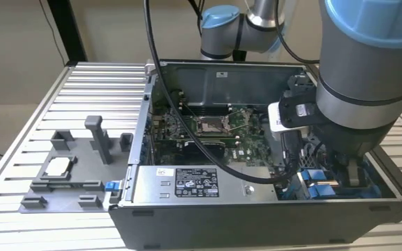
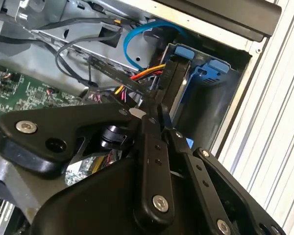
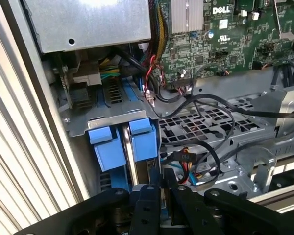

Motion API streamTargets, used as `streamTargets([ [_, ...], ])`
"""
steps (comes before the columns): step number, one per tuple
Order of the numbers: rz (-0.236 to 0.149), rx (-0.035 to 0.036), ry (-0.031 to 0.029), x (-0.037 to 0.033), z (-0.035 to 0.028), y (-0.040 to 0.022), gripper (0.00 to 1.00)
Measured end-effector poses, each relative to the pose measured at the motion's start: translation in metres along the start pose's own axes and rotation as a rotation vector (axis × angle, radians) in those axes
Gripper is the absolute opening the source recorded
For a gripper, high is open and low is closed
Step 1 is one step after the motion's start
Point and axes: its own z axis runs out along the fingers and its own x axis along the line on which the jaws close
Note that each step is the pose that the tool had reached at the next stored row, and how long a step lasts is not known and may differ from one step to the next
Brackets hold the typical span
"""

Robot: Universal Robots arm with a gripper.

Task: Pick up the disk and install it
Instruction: 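Insert the second disk wire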

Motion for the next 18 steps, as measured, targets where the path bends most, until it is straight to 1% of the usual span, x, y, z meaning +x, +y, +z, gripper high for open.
streamTargets([
  [3, -0.014, -0.0033, -0.0047, 0.0004, 0.0007, 0.0002, 0.0],
  [4, -0.019, -0.0022, -0.0061, 0.0006, 0.0011, 0.0003, 0.0],
  [5, -0.023, 0.0009, -0.0074, 0.0008, 0.0013, 0.0004, 0.0],
  [7, -0.031, 0.01, -0.0091, 0.0013, 0.0017, 0.0005, 0.0],
  [9, -0.037, 0.0172, -0.0068, 0.0017, 0.0019, 0.0005, 0.0],
  [10, -0.039, 0.02, -0.0045, 0.002, 0.0023, 0.0006, 0.0],
  [12, -0.044, 0.0242, 0.0036, 0.0023, 0.0033, 0.0011, 0.0],
  [14, -0.05, 0.0293, 0.0138, 0.0026, 0.0042, 0.0016, 0.0],
  [18, -0.064, 0.04, 0.0411, 0.0032, 0.006, 0.0028, 0.0],
])
